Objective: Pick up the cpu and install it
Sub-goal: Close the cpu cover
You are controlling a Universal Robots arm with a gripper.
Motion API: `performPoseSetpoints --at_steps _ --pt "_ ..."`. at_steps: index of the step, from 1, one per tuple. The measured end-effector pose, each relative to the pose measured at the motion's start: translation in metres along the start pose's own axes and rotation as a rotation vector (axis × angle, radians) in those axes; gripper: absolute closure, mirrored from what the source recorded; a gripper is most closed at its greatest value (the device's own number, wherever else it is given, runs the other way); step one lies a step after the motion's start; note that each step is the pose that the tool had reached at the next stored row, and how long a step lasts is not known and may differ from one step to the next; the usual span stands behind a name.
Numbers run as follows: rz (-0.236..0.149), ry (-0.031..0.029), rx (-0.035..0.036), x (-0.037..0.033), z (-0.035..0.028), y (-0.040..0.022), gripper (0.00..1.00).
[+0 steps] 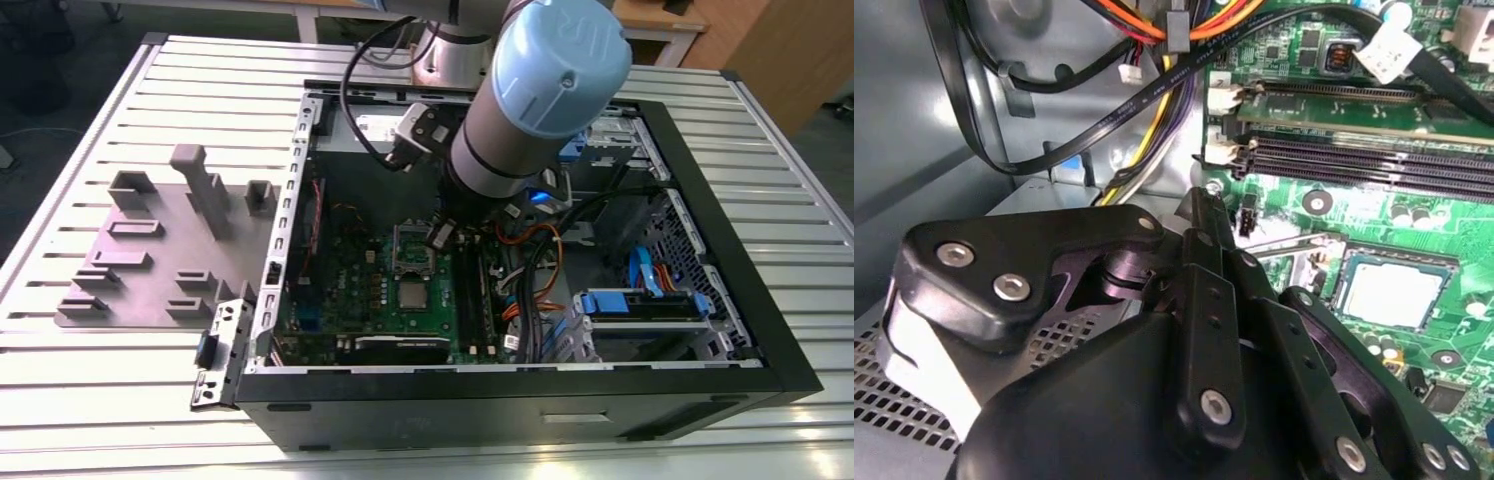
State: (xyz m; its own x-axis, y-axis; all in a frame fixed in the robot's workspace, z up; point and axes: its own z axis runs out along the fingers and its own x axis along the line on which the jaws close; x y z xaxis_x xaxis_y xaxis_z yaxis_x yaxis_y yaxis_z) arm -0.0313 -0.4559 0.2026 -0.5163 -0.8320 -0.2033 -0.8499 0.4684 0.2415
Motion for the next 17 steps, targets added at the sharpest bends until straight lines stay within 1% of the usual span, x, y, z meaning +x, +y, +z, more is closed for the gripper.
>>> performPoseSetpoints --at_steps 5,10,17 --pt "0.000 0.0001 0.0001 -0.0003 -0.0042 0.0023 0.89" --pt "0.000 0.0013 0.0007 -0.0008 -0.0090 0.0044 0.89" --pt "-0.001 0.0070 0.0039 -0.0017 -0.0152 0.0069 0.89"
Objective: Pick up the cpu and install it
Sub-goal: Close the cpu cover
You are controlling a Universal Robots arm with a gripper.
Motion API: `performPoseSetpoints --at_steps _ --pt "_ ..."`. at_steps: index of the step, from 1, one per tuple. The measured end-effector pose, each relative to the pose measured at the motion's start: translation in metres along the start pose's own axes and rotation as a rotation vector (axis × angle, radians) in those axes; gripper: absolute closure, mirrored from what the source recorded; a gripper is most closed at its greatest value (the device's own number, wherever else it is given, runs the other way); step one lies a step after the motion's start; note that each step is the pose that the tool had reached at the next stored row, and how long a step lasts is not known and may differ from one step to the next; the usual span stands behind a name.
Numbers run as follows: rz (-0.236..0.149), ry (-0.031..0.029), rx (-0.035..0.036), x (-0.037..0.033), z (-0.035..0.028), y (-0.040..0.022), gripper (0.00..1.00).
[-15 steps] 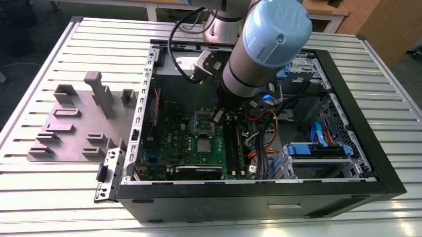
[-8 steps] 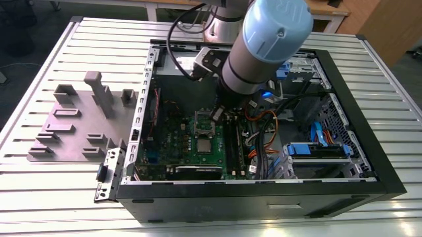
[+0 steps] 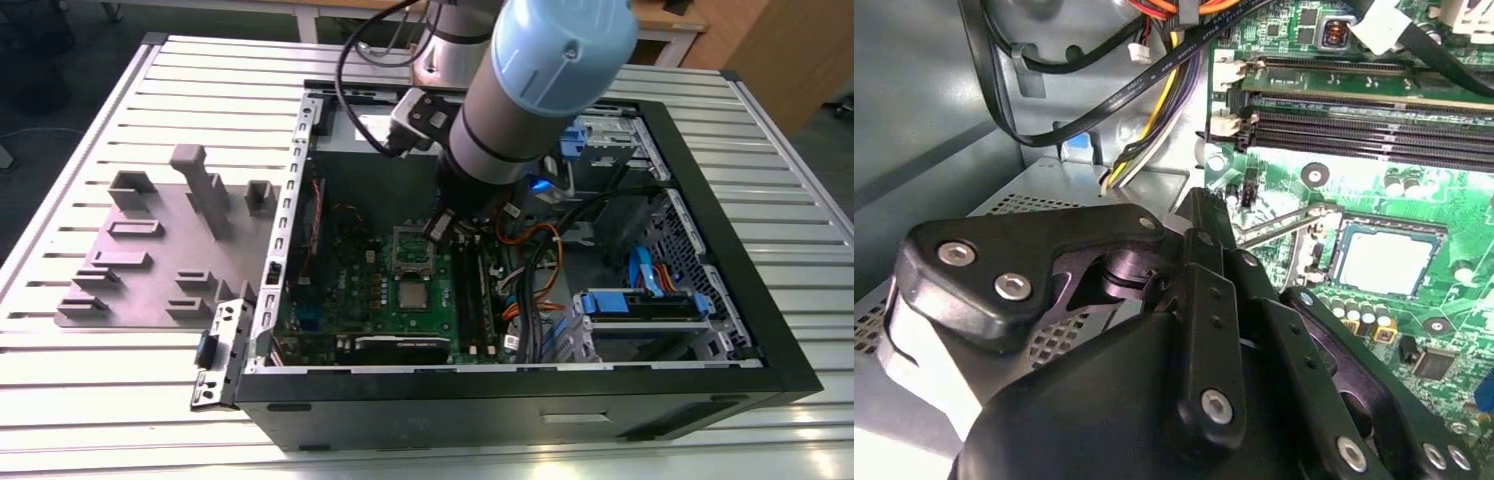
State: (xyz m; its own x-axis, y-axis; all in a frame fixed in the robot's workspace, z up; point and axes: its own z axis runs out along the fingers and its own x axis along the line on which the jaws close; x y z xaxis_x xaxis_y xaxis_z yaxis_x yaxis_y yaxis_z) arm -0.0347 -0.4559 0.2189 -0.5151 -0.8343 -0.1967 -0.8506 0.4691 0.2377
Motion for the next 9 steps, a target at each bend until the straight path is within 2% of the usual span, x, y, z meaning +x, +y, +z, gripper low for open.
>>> performPoseSetpoints --at_steps 5,9 --pt "0.000 0.0077 0.0044 -0.0004 -0.0032 0.0011 0.89" --pt "0.001 0.0199 0.0114 -0.0006 -0.0044 0.0016 0.89"
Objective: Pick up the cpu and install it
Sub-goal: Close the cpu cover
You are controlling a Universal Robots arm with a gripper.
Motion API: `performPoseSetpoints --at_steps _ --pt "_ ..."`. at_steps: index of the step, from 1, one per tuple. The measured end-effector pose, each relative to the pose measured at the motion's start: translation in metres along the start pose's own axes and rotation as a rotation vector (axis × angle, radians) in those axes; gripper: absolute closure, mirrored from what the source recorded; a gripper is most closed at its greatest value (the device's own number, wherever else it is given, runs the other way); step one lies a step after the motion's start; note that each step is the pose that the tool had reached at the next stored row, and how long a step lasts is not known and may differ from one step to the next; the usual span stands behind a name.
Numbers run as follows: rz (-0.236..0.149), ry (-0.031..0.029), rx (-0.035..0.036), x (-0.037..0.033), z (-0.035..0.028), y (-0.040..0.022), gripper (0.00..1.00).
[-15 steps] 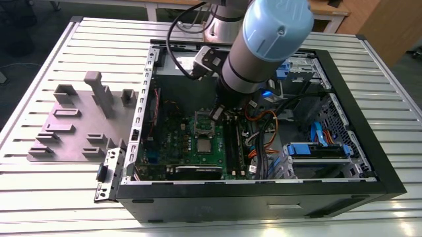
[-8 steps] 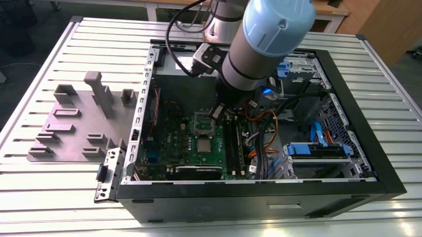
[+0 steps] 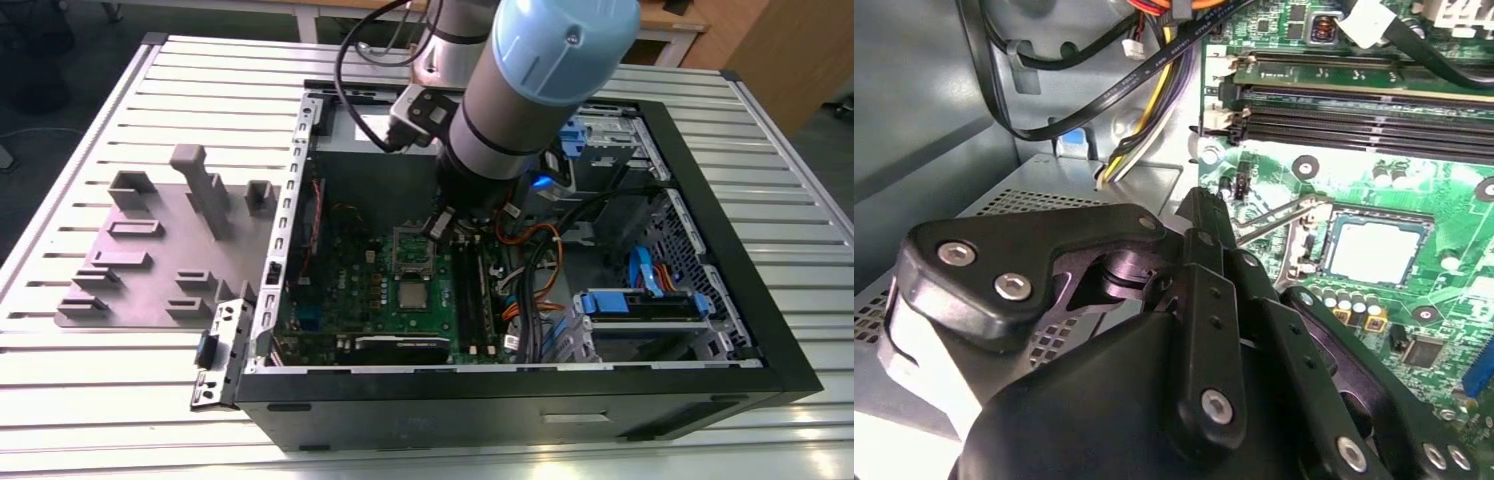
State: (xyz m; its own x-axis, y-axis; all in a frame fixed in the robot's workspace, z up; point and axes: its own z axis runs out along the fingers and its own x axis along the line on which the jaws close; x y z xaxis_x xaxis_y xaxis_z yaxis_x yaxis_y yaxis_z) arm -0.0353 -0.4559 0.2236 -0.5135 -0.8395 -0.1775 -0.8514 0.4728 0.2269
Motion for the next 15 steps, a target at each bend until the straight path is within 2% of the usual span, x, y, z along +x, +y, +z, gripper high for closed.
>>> performPoseSetpoints --at_steps 2,9,15 --pt "0.000 0.0034 0.0018 0.0000 -0.0008 0.0002 0.89" --pt "0.000 0.0091 0.0052 -0.0002 -0.0046 0.0013 0.89" --pt "0.001 0.0210 0.0121 0.0006 -0.0067 0.0013 0.89"
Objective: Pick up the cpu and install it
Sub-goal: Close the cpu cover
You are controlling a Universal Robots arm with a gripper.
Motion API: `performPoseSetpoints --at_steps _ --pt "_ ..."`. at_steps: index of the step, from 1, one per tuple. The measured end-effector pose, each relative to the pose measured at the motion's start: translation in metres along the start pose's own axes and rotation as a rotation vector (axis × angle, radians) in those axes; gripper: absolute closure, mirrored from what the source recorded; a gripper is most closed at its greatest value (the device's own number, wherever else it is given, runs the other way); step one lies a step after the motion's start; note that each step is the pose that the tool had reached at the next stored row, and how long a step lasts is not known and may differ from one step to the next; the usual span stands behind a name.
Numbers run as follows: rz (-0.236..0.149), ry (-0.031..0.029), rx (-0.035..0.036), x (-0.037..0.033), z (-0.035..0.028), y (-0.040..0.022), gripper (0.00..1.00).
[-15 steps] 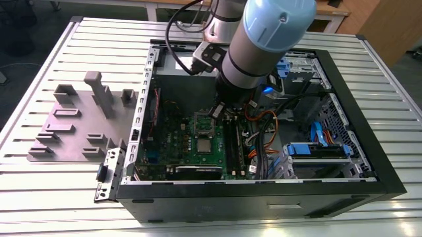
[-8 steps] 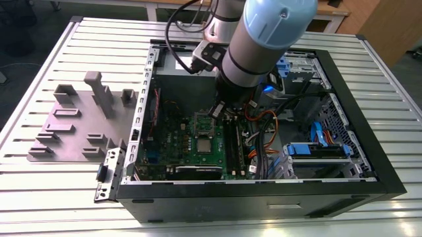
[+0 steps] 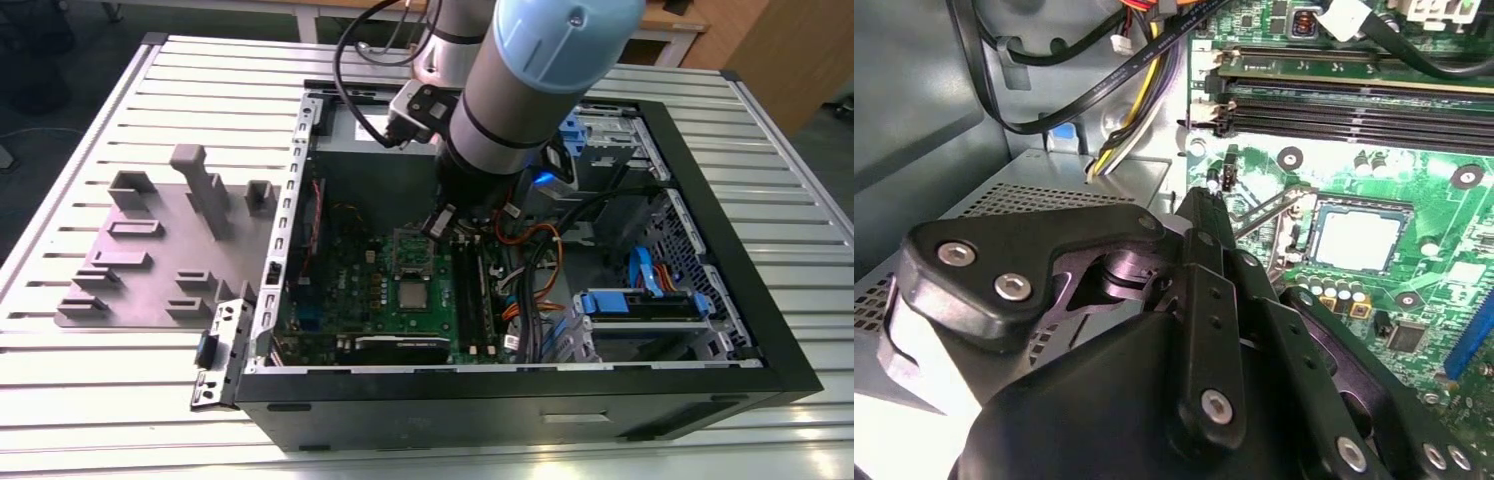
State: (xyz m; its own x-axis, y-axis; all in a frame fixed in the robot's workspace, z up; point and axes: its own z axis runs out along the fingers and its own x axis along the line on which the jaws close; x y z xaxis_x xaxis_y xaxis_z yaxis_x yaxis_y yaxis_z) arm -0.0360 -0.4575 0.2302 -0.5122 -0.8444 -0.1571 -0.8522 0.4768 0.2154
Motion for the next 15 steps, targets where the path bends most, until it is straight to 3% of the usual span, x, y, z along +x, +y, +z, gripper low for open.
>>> performPoseSetpoints --at_steps 15 --pt "0.002 0.0165 0.0096 0.0011 -0.0062 0.0007 0.89"
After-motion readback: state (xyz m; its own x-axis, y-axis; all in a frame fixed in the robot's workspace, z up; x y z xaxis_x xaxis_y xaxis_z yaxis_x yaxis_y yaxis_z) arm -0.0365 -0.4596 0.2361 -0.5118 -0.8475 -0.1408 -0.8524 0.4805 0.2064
